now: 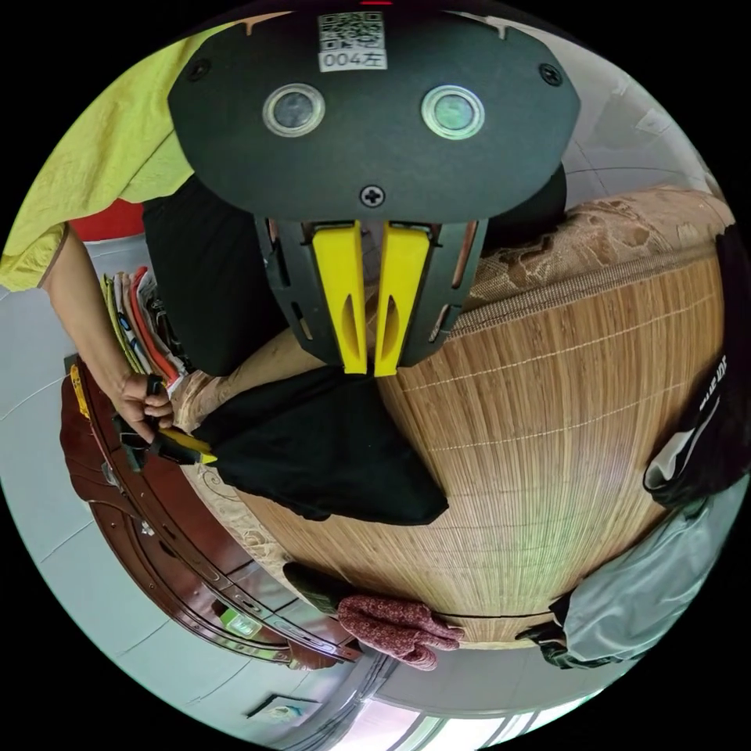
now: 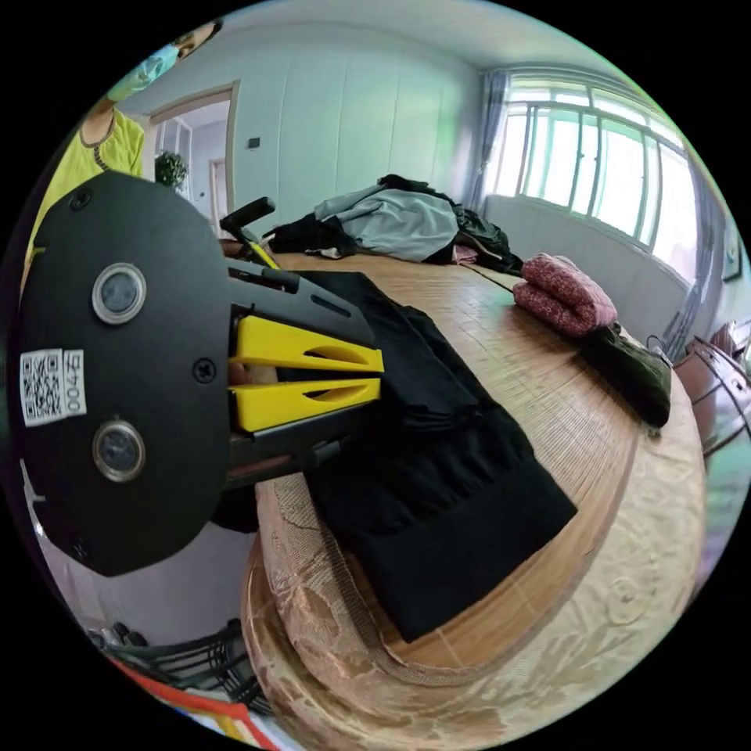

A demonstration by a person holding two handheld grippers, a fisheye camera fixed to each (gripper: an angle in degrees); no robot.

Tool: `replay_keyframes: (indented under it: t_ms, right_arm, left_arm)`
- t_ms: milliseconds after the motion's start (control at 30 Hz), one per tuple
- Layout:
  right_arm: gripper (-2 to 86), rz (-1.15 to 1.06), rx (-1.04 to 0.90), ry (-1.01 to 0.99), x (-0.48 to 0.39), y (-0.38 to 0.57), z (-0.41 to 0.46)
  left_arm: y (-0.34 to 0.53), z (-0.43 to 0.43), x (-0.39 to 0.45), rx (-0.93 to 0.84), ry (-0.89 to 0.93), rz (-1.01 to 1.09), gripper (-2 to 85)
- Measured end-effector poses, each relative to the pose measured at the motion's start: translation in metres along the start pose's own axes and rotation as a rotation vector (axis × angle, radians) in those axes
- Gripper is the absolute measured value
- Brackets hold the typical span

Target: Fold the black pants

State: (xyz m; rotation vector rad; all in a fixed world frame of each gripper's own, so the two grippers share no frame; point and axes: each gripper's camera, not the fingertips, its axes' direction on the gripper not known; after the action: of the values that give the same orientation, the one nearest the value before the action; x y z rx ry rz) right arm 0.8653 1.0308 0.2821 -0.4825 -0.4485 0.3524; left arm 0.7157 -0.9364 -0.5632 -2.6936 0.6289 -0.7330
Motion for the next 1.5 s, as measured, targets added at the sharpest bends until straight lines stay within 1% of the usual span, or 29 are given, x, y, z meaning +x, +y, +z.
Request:
replay_keyframes:
  t_ms: [100, 200, 267, 333, 400, 500, 567, 600, 667, 700, 767, 800, 833, 867, 900, 933, 1000, 1100, 1233, 1500]
  right_arm:
    - [1.4, -0.025, -0.019, 0.064, -0.028, 0.008, -0.008]
    - [2.2, -0.009, -0.064, 0.141, -0.032, 0.014, 0.002]
    - [3.2, 0.031, -0.098, 0.123, -0.026, 0.018, 0.015]
    - [5.3, 0.076, -0.058, 0.077, -0.026, 0.028, 0.020]
    - [6.2, 0.069, 0.004, 0.094, -0.035, 0.037, 0.014]
    - [6.2, 0.005, 0.066, 0.197, -0.064, 0.051, 0.007]
    - [4.7, -0.085, 0.065, 0.283, -0.090, 0.057, 0.011]
    - [2.3, -0.152, 0.054, 0.347, -0.110, 0.062, 0.019]
    - [0.5, -0.243, 0.042, 0.415, -0.140, 0.068, 0.035]
    - [0.0, -0.297, 0.020, 0.438, -0.158, 0.071, 0.049]
    - [-0.3, -0.342, -0.028, 0.475, -0.179, 0.074, 0.070]
    - [-0.5, -0.360, -0.055, 0.513, -0.189, 0.076, 0.084]
    - [-0.5, -0.364, -0.092, 0.562, -0.195, 0.077, 0.099]
    - [-0.5, -0.358, -0.125, 0.586, -0.196, 0.077, 0.107]
    - [-0.6, -0.364, -0.108, 0.594, -0.201, 0.081, 0.114]
    - [-0.6, -0.365, -0.080, 0.592, -0.207, 0.086, 0.115]
    - [-0.7, -0.376, -0.088, 0.600, -0.216, 0.088, 0.119]
    - [-0.7, -0.398, -0.087, 0.591, -0.229, 0.090, 0.122]
    - [-0.7, -0.423, -0.098, 0.605, -0.247, 0.095, 0.129]
    - [-0.1, -0.483, -0.100, 0.592, -0.273, 0.106, 0.138]
  left_arm:
    - [-0.003, 0.000, 0.001, -0.004, 0.028, -0.012, 1.6]
    - [-0.004, 0.006, -0.002, -0.016, 0.068, -0.035, 1.7]
    - [-0.003, 0.010, -0.005, -0.009, 0.112, -0.052, 1.7]
    - [-0.003, 0.011, -0.006, -0.010, 0.133, -0.072, 1.6]
    - [-0.004, 0.008, -0.006, -0.015, 0.120, -0.072, 1.3]
    - [-0.004, -0.004, 0.000, -0.008, 0.009, -0.062, 0.7]
    - [-0.009, -0.024, 0.021, 0.115, -0.085, 0.012, 0.4]
    - [-0.013, -0.027, 0.028, 0.142, -0.093, 0.039, 0.3]
    - [-0.037, -0.025, 0.064, 0.178, -0.105, 0.179, 0.2]
    - [-0.044, -0.021, 0.074, 0.172, -0.118, 0.221, 0.2]
    - [-0.070, 0.009, 0.101, 0.091, -0.199, 0.301, 0.1]
    - [-0.075, 0.019, 0.103, 0.058, -0.220, 0.302, 0.1]
    - [-0.082, 0.043, 0.102, -0.050, -0.264, 0.278, 0.1]
    - [-0.083, 0.060, 0.097, -0.108, -0.267, 0.252, 0.1]
    - [-0.081, 0.057, 0.096, -0.050, -0.248, 0.241, 0.1]
    - [-0.080, 0.058, 0.093, -0.040, -0.216, 0.216, 0.1]
    - [-0.080, 0.059, 0.096, -0.031, -0.199, 0.222, 0.1]
    - [-0.081, 0.063, 0.107, -0.025, -0.232, 0.252, 0.0]
    - [-0.082, 0.068, 0.120, 0.003, -0.264, 0.235, 0.0]
    - [-0.093, 0.074, 0.134, -0.016, -0.255, 0.239, 0.0]
